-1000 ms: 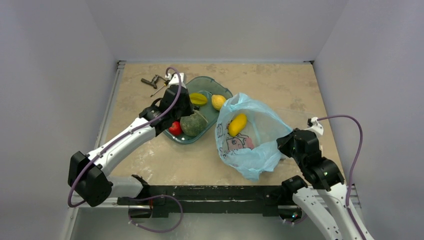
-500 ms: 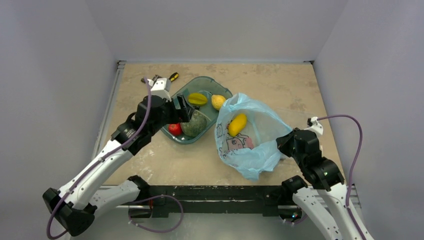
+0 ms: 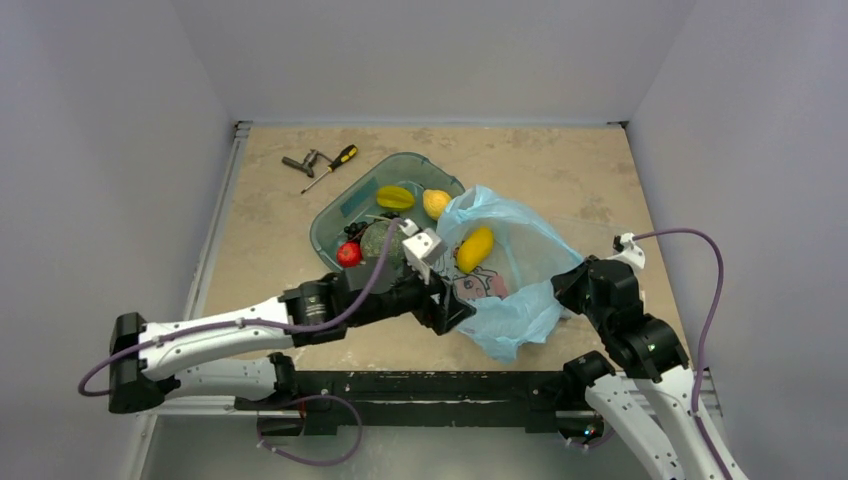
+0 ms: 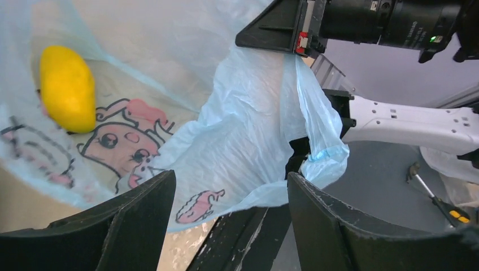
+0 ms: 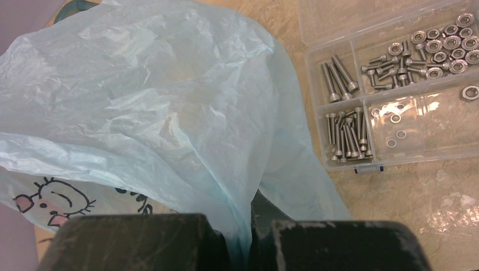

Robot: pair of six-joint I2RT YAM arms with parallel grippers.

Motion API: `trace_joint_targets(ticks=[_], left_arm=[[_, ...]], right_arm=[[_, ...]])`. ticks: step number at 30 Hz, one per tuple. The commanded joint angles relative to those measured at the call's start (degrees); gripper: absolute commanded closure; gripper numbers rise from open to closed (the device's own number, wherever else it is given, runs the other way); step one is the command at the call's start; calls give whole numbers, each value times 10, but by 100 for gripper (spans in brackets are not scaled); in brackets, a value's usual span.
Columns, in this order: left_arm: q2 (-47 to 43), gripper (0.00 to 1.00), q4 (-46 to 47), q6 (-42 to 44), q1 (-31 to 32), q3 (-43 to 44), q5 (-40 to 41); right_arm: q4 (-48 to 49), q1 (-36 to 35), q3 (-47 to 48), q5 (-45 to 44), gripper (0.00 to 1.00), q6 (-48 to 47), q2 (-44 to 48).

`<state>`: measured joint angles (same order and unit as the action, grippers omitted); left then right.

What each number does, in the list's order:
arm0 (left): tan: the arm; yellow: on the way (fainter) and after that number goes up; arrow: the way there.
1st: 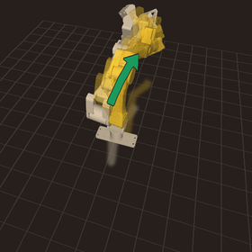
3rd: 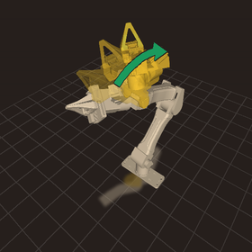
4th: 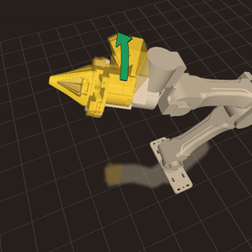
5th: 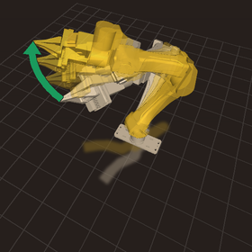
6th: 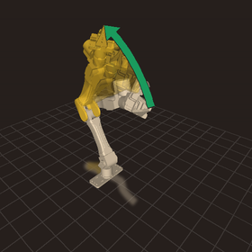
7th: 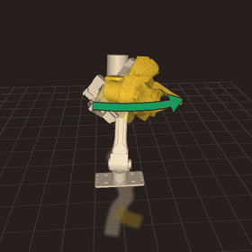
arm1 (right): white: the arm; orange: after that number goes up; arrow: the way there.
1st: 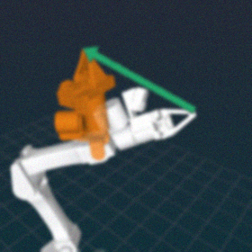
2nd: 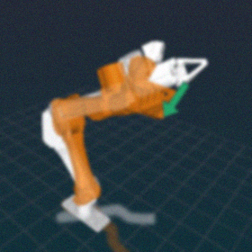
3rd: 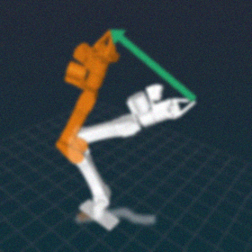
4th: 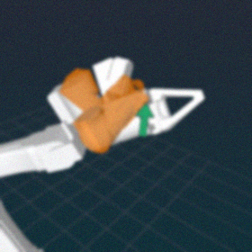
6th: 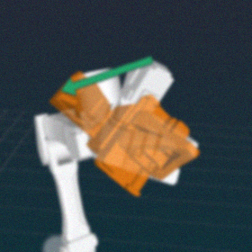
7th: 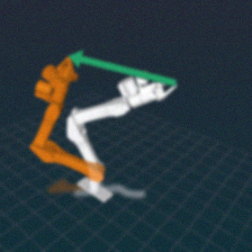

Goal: Take the fake fruits out of the plastic bag

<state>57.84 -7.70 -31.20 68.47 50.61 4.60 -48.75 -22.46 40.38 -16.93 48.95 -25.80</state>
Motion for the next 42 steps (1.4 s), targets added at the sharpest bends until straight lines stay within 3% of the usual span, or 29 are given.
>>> trace_joint_targets(ticks=[1,4,10,14,25,31,37,42], left_arm=[[107,29,83,59,44,63,74],[192,30,41,46,45,123,101],[321,50,7,28,42,221,77],[370,57,-11,-25,23,248,62],[485,63,-34,-79,-27,292,-42],[450,65,45,-76,-41,230,-84],[377,50,67,-12,-46,194,-127],[351,46,28,-23,-80,191,-128]], right_arm=[[5,-1,16,-1,100,-12,6],[-11,-1,21,-4,100,-13,6],[-16,-1,24,-5,100,-5,8],[-20,-1,32,-5,100,-7,7],[-13,-1,30,7,100,-21,1],[-14,-1,25,13,100,-28,11],[-13,-1,27,11,100,-28,10],[-13,-1,27,15,100,-31,9]])
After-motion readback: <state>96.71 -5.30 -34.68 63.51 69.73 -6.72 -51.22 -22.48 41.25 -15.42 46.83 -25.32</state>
